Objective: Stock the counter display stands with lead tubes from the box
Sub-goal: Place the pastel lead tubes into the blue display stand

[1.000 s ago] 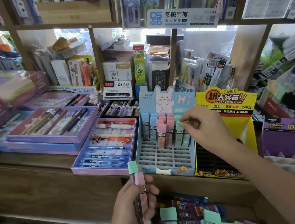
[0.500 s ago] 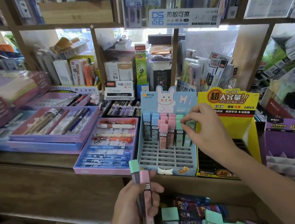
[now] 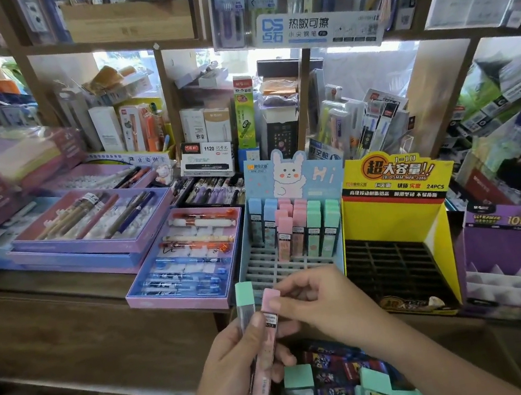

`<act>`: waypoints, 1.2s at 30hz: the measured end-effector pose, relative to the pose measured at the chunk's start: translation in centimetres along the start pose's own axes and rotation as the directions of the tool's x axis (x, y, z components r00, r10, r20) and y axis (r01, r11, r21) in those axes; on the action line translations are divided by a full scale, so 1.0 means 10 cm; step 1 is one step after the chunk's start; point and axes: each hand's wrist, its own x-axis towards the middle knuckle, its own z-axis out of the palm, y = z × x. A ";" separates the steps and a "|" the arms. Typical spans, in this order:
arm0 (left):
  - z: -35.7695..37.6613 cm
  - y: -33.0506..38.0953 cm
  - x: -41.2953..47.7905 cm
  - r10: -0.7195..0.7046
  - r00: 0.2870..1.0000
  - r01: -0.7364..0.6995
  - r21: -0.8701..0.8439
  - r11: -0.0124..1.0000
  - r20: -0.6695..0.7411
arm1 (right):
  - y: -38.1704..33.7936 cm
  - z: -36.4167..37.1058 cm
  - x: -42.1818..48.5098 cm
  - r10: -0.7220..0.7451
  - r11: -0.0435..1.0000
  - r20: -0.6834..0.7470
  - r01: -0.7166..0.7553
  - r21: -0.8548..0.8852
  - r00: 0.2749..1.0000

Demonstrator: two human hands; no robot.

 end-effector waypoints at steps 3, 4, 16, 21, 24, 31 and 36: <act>0.02 0.01 0.00 -0.001 1.000 0.001 0.032 0.999 -0.007 | 0.03 -0.03 0.01 0.003 0.998 -0.046 -0.006 -0.064 0.999; 0.03 0.01 -0.01 -0.005 1.000 0.006 0.036 0.999 -0.013 | 0.04 -0.05 0.01 0.011 0.999 -0.055 -0.014 -0.051 0.998; -0.03 0.00 0.04 -0.058 0.993 0.065 0.060 0.996 -0.100 | -0.17 -0.58 0.11 -0.157 0.983 -0.378 0.179 0.026 0.913; -0.08 -0.03 0.06 -0.031 0.995 0.039 0.085 0.996 -0.099 | -0.17 -0.75 0.23 -0.277 0.961 -0.437 0.245 -0.129 0.856; -0.11 -0.03 0.06 -0.047 0.998 0.052 0.101 0.994 -0.046 | -0.16 -0.77 0.30 -0.311 0.949 -0.435 0.251 -0.192 0.845; -0.12 -0.04 0.07 -0.062 0.997 0.065 0.059 0.996 -0.049 | -0.12 -0.70 0.40 -0.348 0.925 -0.375 0.250 -0.287 0.859; -0.11 -0.04 0.07 -0.065 0.996 0.068 0.048 0.997 -0.060 | -0.10 -0.71 0.44 -0.377 0.895 -0.348 0.240 -0.375 0.858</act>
